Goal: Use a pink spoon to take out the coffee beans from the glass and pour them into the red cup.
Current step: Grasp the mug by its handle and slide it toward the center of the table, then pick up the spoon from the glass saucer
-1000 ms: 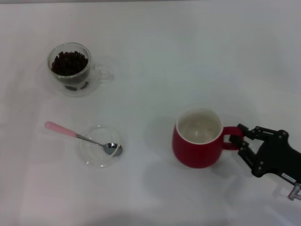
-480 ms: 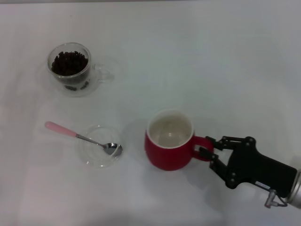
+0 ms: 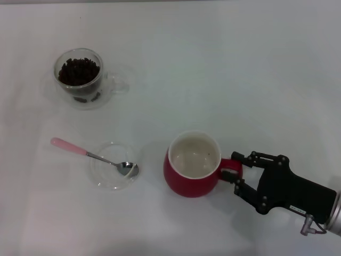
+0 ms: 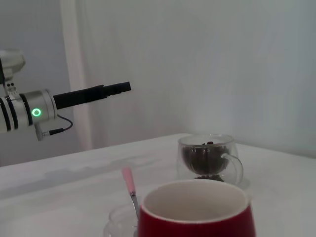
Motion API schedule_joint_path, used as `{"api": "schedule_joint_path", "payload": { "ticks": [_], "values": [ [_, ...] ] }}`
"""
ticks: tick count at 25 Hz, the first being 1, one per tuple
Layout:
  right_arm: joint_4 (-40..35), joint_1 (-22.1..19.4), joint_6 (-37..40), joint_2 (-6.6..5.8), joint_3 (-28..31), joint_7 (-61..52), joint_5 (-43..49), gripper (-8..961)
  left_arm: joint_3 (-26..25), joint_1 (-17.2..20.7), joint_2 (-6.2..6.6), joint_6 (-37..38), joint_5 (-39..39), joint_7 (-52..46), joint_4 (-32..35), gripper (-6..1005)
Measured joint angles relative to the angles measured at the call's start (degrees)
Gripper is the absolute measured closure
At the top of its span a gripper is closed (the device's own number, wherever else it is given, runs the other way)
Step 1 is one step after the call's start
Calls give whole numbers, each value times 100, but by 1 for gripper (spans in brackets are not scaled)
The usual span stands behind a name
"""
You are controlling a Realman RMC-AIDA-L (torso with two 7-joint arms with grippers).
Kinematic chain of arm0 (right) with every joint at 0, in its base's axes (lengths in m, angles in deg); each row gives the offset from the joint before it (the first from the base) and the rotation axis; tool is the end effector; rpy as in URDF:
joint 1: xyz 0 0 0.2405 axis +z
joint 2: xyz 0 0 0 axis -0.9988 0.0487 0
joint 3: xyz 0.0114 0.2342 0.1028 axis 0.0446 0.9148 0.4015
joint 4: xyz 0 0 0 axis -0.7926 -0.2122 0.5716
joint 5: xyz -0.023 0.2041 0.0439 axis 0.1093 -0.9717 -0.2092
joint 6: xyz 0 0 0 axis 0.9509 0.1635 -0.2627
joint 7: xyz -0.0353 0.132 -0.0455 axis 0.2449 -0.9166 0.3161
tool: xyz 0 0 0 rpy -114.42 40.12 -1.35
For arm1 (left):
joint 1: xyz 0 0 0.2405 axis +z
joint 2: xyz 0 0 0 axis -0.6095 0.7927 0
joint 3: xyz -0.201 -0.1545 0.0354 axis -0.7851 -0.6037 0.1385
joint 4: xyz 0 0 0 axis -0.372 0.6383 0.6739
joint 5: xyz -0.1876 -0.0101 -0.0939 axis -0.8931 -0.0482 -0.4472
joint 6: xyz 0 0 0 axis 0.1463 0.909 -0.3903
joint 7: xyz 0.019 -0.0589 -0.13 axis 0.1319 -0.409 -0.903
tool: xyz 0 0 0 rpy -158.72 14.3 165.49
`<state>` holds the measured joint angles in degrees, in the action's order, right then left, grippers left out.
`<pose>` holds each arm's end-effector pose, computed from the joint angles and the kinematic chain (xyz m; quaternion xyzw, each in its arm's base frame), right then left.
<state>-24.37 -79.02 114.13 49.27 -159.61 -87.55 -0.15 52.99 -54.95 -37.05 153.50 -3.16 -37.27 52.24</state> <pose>0.3364 0.1713 -0.0750 -0.9023 0.1701 0.2978 0.2613 -0.3777 0.2691 0.0376 -0.6266 -0.2680 -0.3636 0.6351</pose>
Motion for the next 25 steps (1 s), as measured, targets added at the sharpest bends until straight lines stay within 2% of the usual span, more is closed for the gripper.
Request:
{"api": "schedule_joint_path", "payload": {
  "ticks": [8, 14, 20, 21, 22, 25],
  "values": [
    [228, -61, 266, -67, 8, 33, 5, 484, -27, 74, -9, 59, -6, 9, -19, 386],
    [972, -55, 1348, -202, 91, 52, -96, 328, -27, 242, -16, 420, -21, 10, -53, 386],
    [1414, -68, 2422, -471, 200, 68, -159, 328, -22, 440, -26, 751, -42, -38, -263, 385],
    [1481, -57, 2812, -576, 205, 67, -245, 328, -14, 469, -26, 819, -40, -70, -353, 385],
    [1481, -57, 2812, -576, 205, 67, -245, 328, 2, 502, -26, 913, -32, -134, -463, 385],
    [1617, 2, 3370, -692, 208, 65, -540, 328, 121, 577, -26, 1140, 8, -538, -783, 385]
  ]
}}
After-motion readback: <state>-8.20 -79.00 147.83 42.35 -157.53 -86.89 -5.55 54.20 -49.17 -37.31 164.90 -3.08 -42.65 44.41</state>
